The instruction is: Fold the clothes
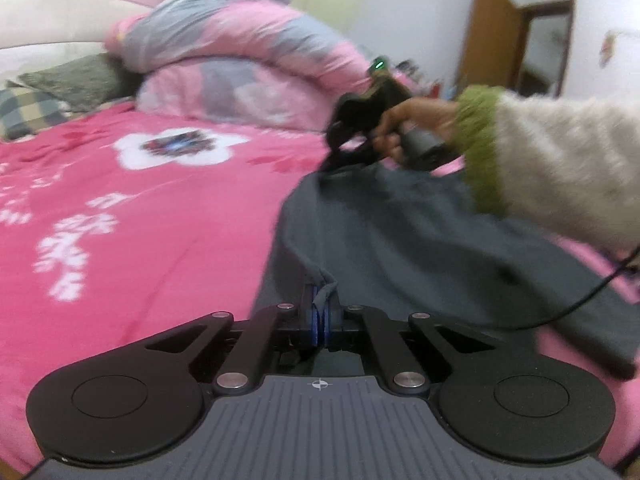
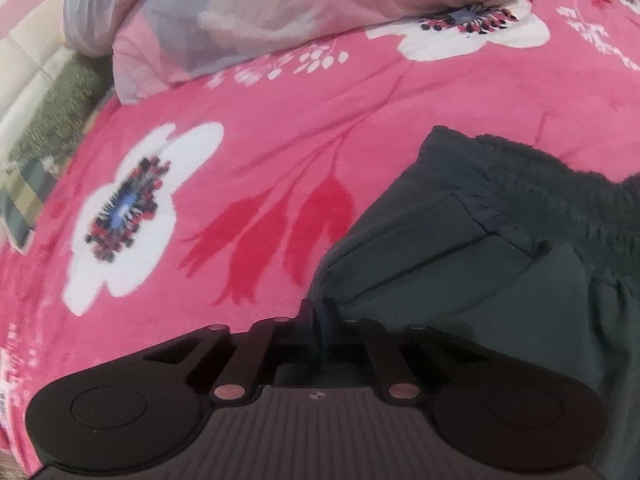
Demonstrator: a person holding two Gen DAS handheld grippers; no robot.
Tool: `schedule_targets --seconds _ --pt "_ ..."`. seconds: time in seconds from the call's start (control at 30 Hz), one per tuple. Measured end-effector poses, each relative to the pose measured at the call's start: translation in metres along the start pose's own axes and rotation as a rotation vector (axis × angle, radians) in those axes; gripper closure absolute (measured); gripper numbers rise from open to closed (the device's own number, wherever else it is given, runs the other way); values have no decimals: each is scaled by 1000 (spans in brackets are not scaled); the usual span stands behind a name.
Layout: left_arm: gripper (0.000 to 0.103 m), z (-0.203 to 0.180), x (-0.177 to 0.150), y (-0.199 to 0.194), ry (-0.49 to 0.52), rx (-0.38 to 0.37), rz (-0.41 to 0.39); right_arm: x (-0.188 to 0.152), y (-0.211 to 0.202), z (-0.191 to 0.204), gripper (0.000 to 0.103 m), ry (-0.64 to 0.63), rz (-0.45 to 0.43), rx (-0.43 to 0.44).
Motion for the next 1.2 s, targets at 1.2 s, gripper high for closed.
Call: schedule_targets --seconds 1.2 --pt "103 -320 124 98 274 -774 -119 67 -216 -344 101 275 -246 332"
Point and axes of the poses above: each gripper's, at about its wrist camera, not at the fingertips, and y roughly the way its jaws point, z to its left, x to its top, the point moved 3 cm from there along y, roughly the way its jaws point, and after that the axes turned 13 degrees about y, right-handed, at the moved point
